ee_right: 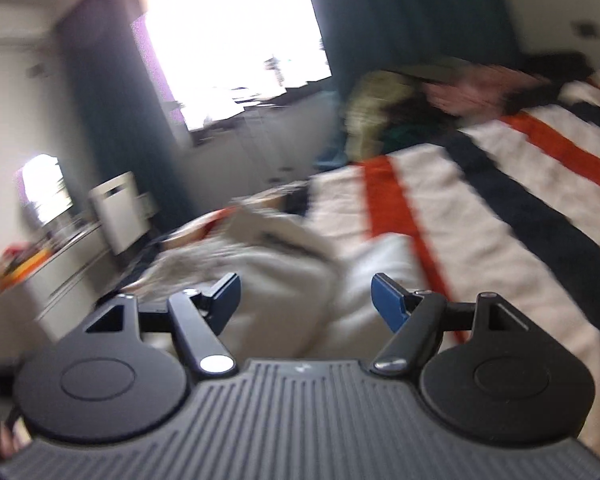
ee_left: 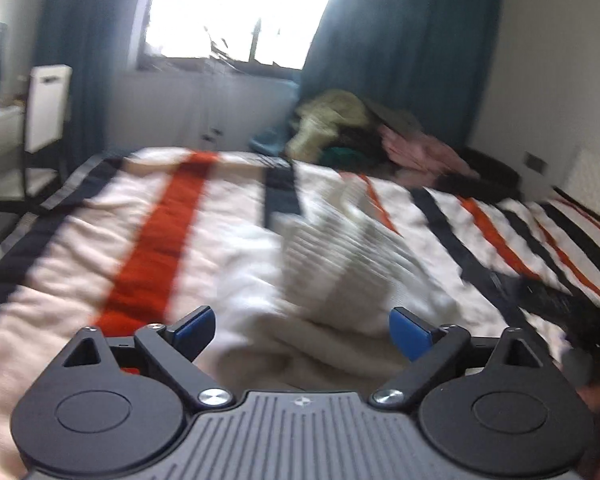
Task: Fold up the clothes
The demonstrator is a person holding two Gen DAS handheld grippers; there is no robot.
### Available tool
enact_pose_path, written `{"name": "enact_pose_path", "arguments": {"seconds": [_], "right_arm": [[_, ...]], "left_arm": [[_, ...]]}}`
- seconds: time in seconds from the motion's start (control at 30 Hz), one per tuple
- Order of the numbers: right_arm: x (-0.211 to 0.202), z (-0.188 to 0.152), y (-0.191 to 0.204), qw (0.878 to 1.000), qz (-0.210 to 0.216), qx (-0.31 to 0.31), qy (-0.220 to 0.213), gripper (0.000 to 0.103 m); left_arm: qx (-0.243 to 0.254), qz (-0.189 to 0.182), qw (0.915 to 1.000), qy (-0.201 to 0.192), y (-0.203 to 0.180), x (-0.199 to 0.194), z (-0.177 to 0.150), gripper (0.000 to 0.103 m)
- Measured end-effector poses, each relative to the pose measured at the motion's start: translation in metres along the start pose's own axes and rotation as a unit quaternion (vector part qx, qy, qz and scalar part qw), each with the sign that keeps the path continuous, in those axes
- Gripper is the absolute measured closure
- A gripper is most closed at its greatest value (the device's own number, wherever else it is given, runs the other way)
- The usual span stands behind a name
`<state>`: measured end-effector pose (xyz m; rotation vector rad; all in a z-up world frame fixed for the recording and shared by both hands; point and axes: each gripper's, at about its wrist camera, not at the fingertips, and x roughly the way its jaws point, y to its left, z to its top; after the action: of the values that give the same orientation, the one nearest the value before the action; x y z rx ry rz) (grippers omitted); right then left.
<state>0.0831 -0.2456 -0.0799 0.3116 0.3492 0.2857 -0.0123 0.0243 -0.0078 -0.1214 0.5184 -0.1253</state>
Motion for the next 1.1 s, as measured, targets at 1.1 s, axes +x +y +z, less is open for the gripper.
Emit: {"name": "enact_pose_path", "arguments": {"seconds": [1.1], "right_arm": [[0.014, -0.007, -0.024, 0.990, -0.107, 0.089, -0.024, 0.029]], "left_arm": [[0.012, 0.029, 0.9994, 0.016, 0.015, 0.014, -0.010, 0.006]]}}
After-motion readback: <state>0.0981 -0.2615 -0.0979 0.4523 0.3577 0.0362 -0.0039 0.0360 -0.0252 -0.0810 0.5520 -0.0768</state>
